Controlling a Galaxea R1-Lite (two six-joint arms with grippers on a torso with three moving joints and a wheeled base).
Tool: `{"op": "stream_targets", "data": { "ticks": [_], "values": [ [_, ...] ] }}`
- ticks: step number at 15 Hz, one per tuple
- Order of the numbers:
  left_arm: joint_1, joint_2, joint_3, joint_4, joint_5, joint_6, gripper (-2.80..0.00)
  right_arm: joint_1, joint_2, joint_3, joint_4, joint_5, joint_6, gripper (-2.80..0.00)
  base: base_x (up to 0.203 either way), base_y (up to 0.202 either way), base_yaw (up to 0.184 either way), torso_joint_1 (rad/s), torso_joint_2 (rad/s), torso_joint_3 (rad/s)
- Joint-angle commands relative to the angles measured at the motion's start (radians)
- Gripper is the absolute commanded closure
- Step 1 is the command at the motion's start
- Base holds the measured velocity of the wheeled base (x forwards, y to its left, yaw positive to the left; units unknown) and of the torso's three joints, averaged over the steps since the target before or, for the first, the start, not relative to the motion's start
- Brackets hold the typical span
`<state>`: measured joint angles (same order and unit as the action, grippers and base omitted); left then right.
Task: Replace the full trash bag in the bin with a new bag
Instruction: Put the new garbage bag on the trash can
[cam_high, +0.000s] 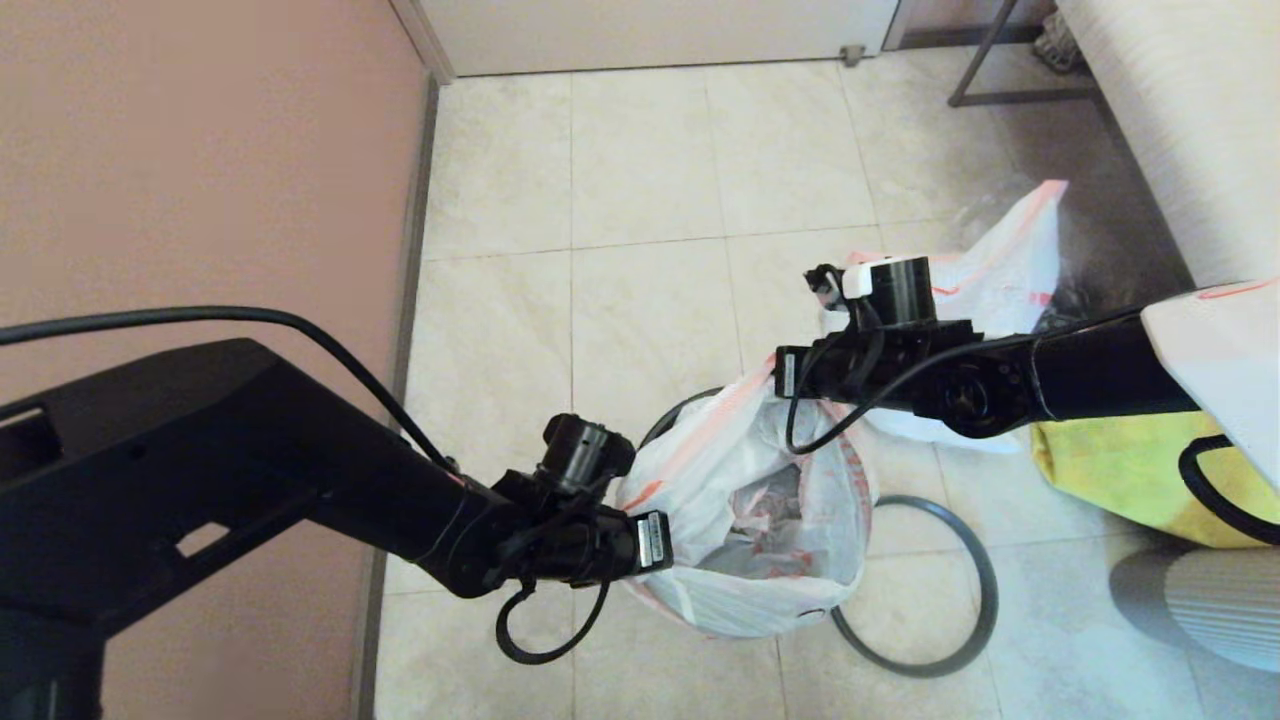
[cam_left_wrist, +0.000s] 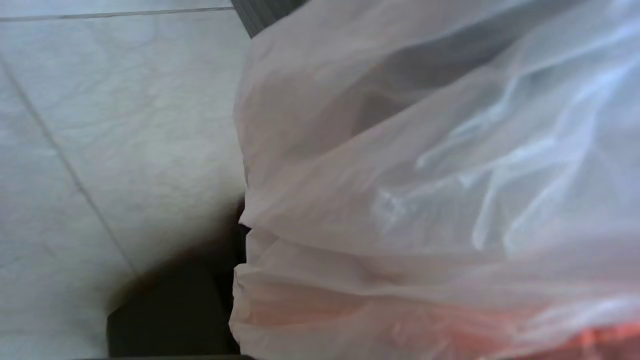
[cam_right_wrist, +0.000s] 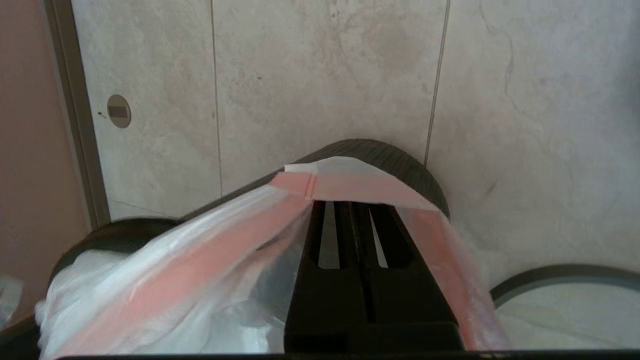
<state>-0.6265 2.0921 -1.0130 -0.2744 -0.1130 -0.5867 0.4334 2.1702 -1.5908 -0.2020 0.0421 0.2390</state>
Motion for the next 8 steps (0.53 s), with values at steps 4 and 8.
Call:
{"op": "stream_targets", "data": {
  "ticks": [4,8],
  "values": [
    [-0.020,0.002,-0.002,0.000,-0.002,0.013,0.00,0.012,0.038,-0.091,0.042,0.015,-0.004,0.00,0.000,0.000,0.000,0.000,0.00,0.000],
    [0.019,0.046,-0.030,0.000,-0.001,0.011,0.00,0.043,0.003,-0.047,0.052,0.016,-0.002,0.00,0.000,0.000,0.000,0.000,0.00,0.000]
  ]
}}
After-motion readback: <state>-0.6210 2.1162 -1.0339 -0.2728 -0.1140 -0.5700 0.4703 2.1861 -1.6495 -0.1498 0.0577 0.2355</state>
